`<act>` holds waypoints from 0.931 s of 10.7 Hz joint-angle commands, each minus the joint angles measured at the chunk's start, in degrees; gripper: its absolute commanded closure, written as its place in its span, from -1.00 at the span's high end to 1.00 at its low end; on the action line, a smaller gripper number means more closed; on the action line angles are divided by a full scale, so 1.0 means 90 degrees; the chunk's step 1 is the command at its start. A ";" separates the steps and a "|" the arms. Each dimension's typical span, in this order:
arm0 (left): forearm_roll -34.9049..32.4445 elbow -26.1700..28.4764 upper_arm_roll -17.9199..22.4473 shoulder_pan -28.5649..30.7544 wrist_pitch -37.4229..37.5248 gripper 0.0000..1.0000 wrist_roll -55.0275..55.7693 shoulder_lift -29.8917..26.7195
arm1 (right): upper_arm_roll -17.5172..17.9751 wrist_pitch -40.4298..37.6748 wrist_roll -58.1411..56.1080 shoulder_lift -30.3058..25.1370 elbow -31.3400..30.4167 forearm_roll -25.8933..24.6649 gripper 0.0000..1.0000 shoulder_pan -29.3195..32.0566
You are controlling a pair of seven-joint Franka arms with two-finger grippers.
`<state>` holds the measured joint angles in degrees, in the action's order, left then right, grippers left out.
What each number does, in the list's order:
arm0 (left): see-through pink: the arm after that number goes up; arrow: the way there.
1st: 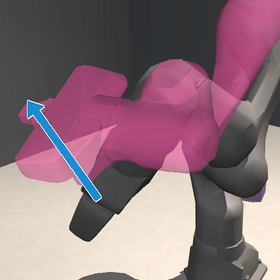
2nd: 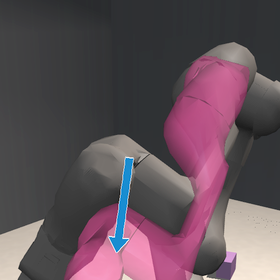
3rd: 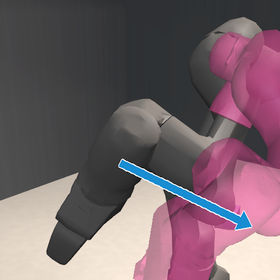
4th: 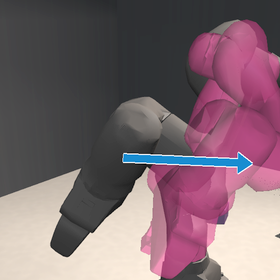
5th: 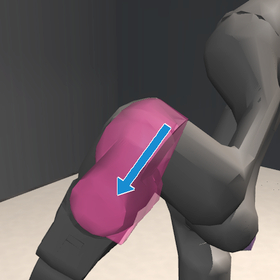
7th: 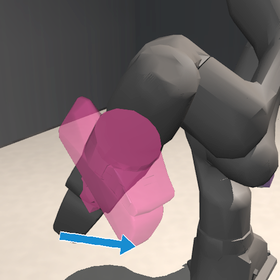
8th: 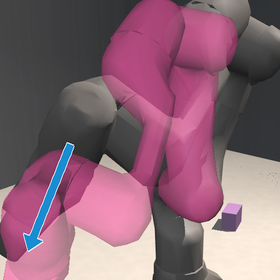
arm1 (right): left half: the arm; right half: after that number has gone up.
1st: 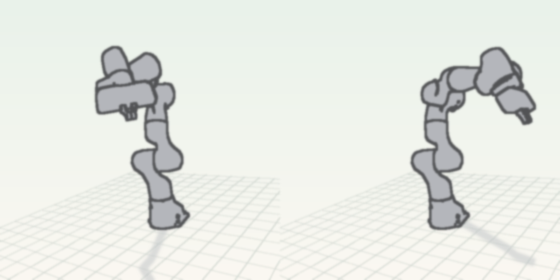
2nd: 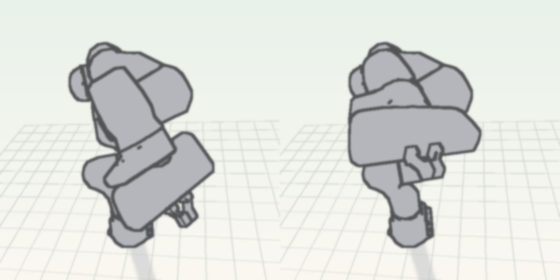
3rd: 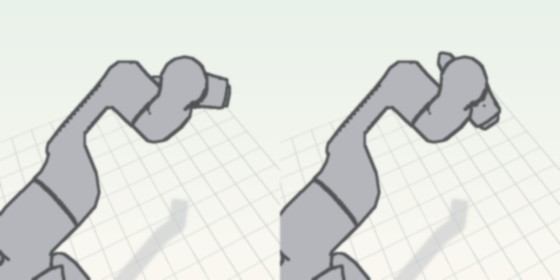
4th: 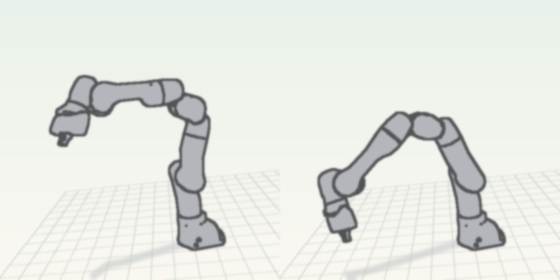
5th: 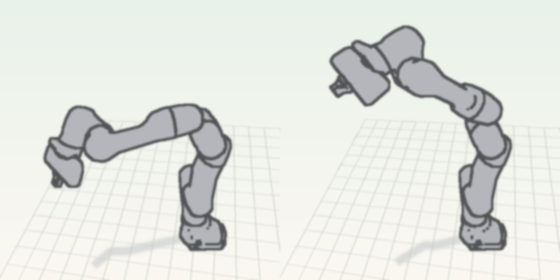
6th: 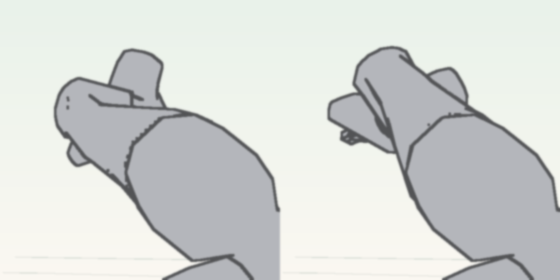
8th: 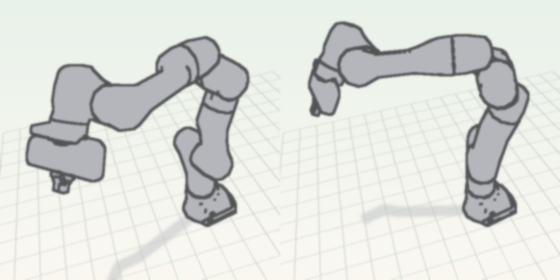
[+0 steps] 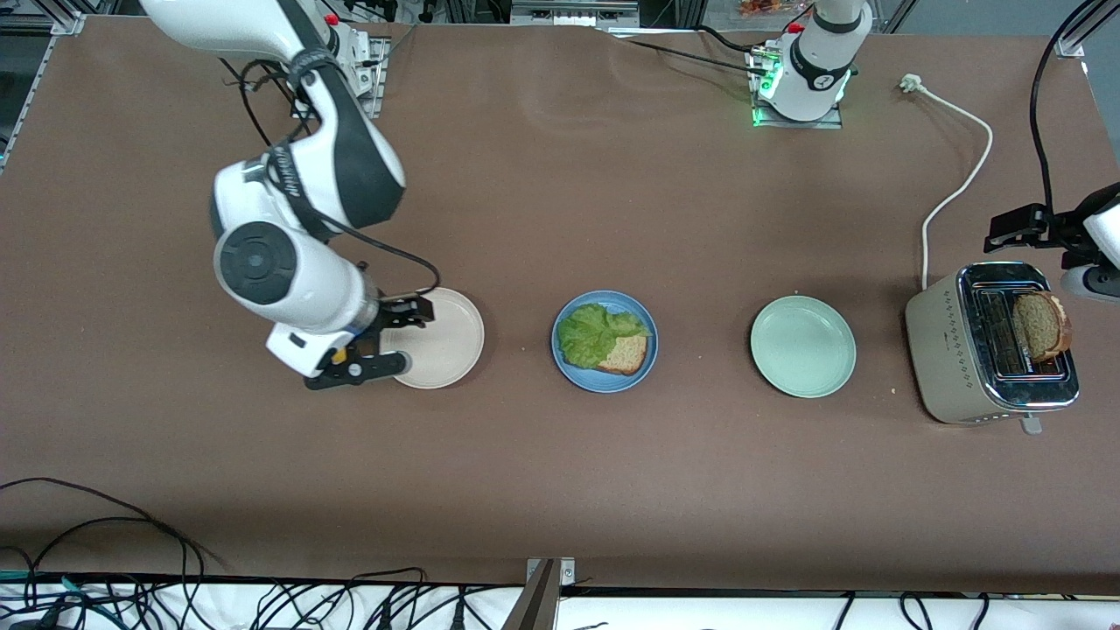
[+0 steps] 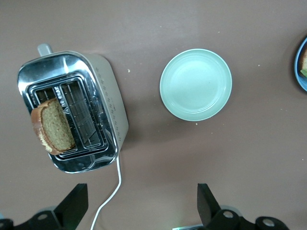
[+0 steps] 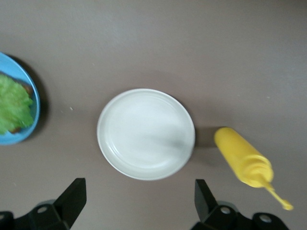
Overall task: Make sandwich in blue plate with both arms
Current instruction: 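Move the right gripper to the mustard while the left gripper returns to the toaster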
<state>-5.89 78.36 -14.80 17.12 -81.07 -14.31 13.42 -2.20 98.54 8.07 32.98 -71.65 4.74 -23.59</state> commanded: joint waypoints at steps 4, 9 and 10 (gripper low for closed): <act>-0.0086 0.0005 -0.0006 0.0519 -0.0522 1.00 -0.0129 0.0227 | 0.0440 0.0321 -0.3575 -0.1642 -0.2165 0.0147 1.00 0.1564; -0.0273 0.0151 0.0013 0.0890 -0.1040 1.00 -0.0361 0.0510 | 0.0440 0.0661 -0.7840 -0.1623 -0.2828 0.1443 1.00 0.2775; -0.0273 0.0228 0.0013 0.1065 -0.1264 1.00 -0.0566 0.0550 | 0.0430 0.0682 -0.8652 -0.1555 -0.2917 0.1765 1.00 0.2941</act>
<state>-7.02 78.86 -14.30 23.92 -88.99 -15.41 17.69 0.54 102.37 -54.34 19.81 -93.49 14.59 -1.40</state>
